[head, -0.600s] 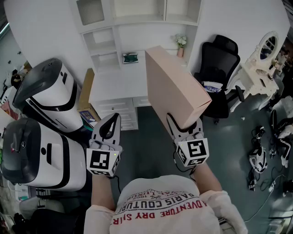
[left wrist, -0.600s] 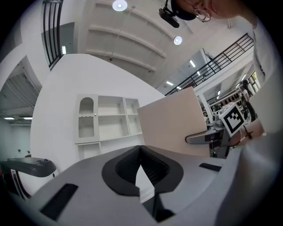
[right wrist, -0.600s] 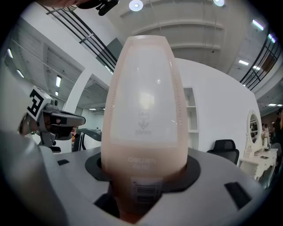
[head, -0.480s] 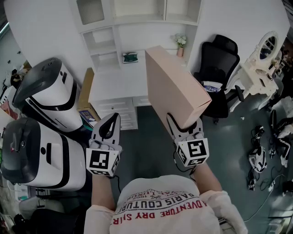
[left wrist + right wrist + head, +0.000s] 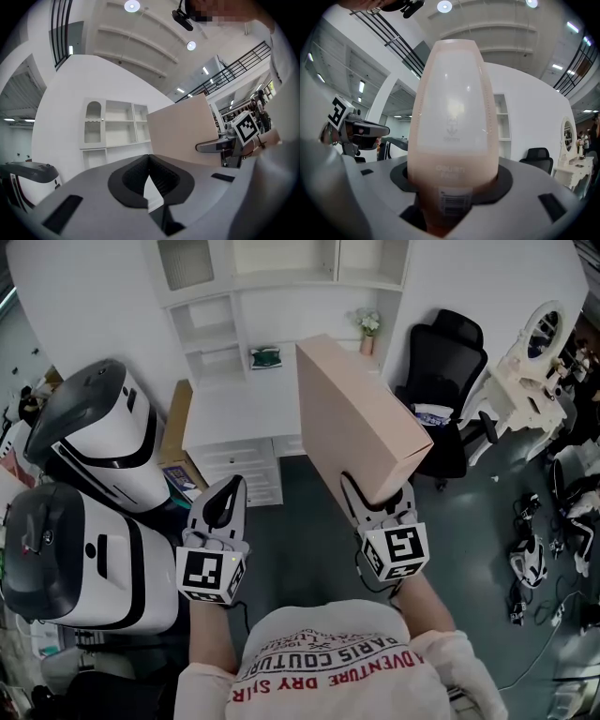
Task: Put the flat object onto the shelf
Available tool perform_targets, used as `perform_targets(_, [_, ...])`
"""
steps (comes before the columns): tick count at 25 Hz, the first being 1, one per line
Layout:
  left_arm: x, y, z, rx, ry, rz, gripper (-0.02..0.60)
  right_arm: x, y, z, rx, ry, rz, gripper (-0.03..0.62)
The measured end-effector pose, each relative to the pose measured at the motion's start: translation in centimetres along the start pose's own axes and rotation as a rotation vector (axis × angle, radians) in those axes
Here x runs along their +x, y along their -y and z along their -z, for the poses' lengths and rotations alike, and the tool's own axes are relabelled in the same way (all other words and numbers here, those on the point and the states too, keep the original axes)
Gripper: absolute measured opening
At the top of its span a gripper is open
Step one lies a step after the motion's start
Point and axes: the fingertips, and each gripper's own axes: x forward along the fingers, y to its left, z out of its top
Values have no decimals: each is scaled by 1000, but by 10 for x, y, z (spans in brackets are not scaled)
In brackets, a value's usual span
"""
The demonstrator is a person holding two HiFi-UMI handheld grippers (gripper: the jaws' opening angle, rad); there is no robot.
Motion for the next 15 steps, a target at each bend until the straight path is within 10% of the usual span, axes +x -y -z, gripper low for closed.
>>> perform_targets(15, [19,-43,41,-22,-46,24,14,49,-6,21,11,-29,33,284])
